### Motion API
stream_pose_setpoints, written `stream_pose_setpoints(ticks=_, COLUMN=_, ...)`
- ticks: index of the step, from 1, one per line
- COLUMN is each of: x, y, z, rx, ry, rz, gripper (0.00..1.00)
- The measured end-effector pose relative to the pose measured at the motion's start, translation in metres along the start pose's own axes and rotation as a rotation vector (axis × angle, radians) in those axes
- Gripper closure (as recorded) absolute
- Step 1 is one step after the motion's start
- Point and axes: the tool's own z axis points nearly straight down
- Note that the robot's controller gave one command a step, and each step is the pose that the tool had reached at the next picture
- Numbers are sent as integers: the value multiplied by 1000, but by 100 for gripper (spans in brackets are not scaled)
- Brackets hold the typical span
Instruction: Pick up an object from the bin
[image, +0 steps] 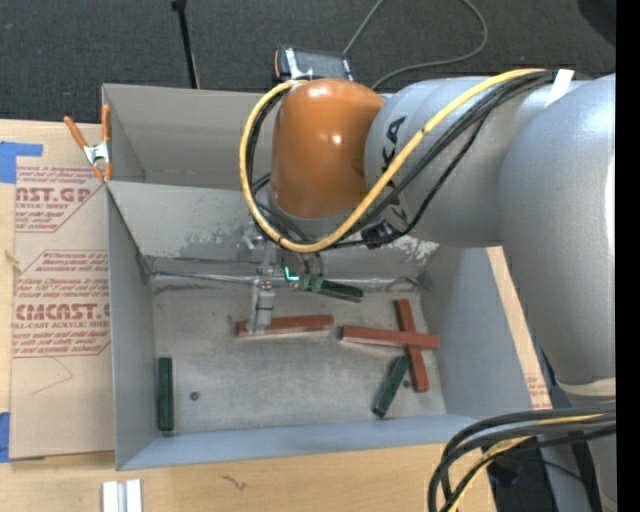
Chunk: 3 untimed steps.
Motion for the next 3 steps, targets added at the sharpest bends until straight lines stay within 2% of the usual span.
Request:
stream_pose_setpoints(ticks=1, x=34, y=-24, z=113, rx=1, ry=2, rz=-18, gripper=0)
stream_pose_setpoints(ticks=2, x=30, y=-23, z=108, rx=-1, ry=-7, rz=-18, gripper=100)
stream_pose_setpoints(ticks=3, x=34, y=15, z=-49, rx=-3, ry=-16, rz=-46, gripper=100)
